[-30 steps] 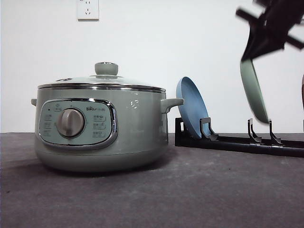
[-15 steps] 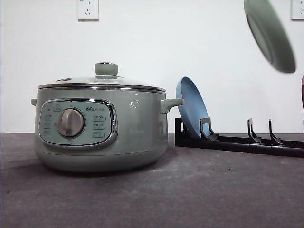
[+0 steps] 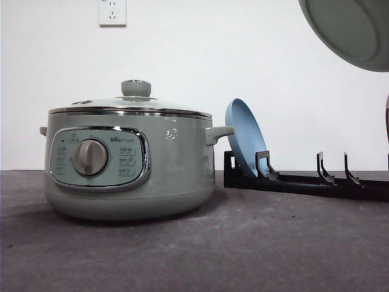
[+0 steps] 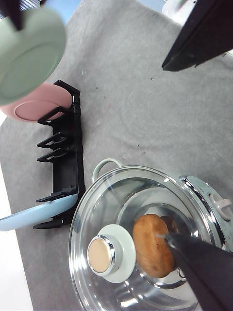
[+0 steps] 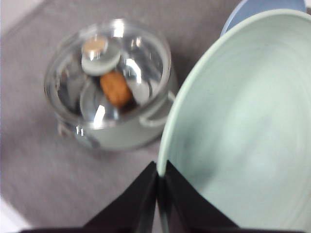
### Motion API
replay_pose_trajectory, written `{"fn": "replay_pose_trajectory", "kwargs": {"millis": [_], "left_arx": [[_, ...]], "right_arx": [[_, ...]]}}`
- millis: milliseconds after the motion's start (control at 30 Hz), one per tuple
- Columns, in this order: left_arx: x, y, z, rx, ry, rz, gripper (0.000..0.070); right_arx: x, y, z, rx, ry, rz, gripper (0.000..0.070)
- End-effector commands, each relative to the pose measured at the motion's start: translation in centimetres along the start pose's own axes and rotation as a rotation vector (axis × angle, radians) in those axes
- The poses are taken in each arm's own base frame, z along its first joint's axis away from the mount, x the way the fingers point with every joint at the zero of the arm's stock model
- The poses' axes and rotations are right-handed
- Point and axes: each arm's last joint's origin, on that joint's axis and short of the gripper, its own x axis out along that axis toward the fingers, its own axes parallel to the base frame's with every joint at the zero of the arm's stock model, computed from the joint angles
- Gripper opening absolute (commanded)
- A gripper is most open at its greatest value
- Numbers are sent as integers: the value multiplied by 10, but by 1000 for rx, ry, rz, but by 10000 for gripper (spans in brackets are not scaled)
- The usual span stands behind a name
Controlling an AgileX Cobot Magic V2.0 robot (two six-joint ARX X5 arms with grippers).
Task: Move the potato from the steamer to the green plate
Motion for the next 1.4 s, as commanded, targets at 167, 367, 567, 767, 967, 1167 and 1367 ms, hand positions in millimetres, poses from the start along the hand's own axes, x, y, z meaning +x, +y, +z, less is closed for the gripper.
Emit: {"fn": "replay_pose_trajectory", "kwargs": {"millis": [167, 367, 567, 767, 967, 1167, 1367], "left_arx": [[-1, -2, 6, 9, -18, -13, 700], [-1, -2, 6, 9, -18, -13, 700], [-1, -2, 6, 8, -17, -13, 700], [-1, -2, 6, 8, -17, -13, 700], [-1, -2, 6, 8, -16, -13, 700], [-1, -2, 6, 8, -16, -13, 700], [-1, -2, 6, 8, -16, -13, 700]], "right_arx": [[0, 32, -12, -137, 100, -50, 6], [18, 57, -36, -201, 191, -101, 6], [51, 77, -74, -236, 271, -146, 6], [88, 87, -112, -212, 318, -156, 6], [117, 89, -139, -224, 418, -188, 6], [141, 92, -151, -241, 478, -208, 6], [165, 99, -155, -239, 500, -194, 6]]}}
